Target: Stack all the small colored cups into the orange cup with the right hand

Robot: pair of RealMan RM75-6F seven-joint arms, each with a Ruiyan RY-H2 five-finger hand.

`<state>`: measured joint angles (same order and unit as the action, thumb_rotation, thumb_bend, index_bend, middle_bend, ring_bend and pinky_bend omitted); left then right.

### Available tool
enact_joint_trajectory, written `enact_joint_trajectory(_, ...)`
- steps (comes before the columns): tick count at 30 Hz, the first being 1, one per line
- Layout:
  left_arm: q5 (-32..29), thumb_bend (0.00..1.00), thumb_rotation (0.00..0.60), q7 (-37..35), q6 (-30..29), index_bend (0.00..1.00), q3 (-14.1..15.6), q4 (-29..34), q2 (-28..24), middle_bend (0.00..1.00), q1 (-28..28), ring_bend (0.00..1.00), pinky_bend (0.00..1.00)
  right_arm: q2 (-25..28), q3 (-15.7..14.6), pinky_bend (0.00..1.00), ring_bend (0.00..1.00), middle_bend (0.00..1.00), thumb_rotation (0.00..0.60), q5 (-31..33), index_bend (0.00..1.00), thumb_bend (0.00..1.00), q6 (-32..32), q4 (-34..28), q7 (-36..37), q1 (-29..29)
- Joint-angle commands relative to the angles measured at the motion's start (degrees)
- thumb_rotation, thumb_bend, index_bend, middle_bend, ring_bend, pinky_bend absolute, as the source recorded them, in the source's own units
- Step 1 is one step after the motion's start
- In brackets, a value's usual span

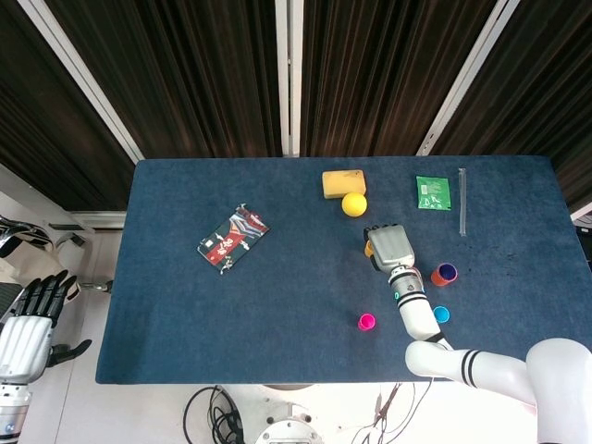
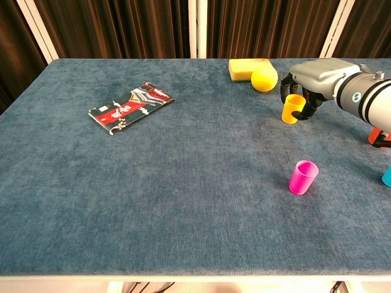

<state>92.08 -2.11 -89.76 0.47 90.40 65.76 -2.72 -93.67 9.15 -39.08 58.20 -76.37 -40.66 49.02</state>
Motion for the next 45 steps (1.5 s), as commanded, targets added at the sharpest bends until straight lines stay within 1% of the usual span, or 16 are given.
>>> enact_joint_trajectory(1,0.0,0.07,0.6,0.0,-0.1,0.03,0.0,0.0,0.0,0.0,0.0,0.0,0.0,0.1,0.2,0.44,0.43,0.41,0.6,-0.4,0.44,0.33,0.3,-0.3,0.2,-0.2)
enact_joint_trajectory(5,0.1,0.07,0.6,0.0,-0.2,0.03,0.0,0.0,0.0,0.0,0.1,0.0,0.0,1.6,0.6,0.44,0.43,0.42,0.6,-1.7,0.45,0.33,1.5,-2.5,0.6,-0.7)
enact_joint_trajectory(7,0.1,0.07,0.6,0.0,-0.2,0.03,0.0,0.0,0.0,0.0,0.2,0.0,0.0,3.4,0.9,0.44,0.43,0.42,0.6,-2.3,0.45,0.33,2.4,-4.7,0.5,-1.2)
enact_joint_trajectory(10,0.3,0.07,0.6,0.1,-0.3,0.04,0.0,0.1,0.0,0.0,0.2,0.0,0.0,7.1,1.3,0.45,0.43,0.42,0.6,-3.1,0.46,0.33,4.3,-9.2,0.4,-2.1)
enact_joint_trajectory(14,0.4,0.07,0.6,0.4,-0.3,0.04,0.0,0.2,0.0,0.0,0.1,0.0,0.0,12.8,1.1,0.45,0.43,0.42,0.6,-3.7,0.46,0.33,6.4,-16.0,-0.2,-3.8)
enact_joint_trajectory(17,0.6,0.07,0.6,0.6,-0.2,0.03,0.1,0.2,0.2,0.0,0.1,0.0,0.0,17.9,-0.4,0.45,0.43,0.42,0.6,-3.9,0.46,0.33,7.5,-21.2,-0.7,-5.8)
enact_joint_trajectory(22,0.4,0.07,0.6,0.7,0.4,0.03,0.2,-0.1,0.7,0.0,-0.1,0.0,0.0,23.3,-3.4,0.45,0.43,0.42,0.6,-4.9,0.46,0.33,8.6,-25.5,-0.2,-9.0)
enact_joint_trajectory(30,1.1,0.07,0.6,2.1,0.3,0.03,0.3,0.9,0.5,0.0,-0.2,0.0,0.0,26.0,-5.8,0.45,0.43,0.42,0.6,-5.5,0.46,0.33,7.7,-25.5,1.4,-11.5)
enact_joint_trajectory(45,0.5,0.07,0.6,2.1,0.9,0.04,0.3,0.7,0.6,0.0,-0.4,0.0,0.0,26.1,-6.5,0.45,0.43,0.43,0.6,-2.7,0.47,0.33,5.3,-23.2,0.7,-11.9)
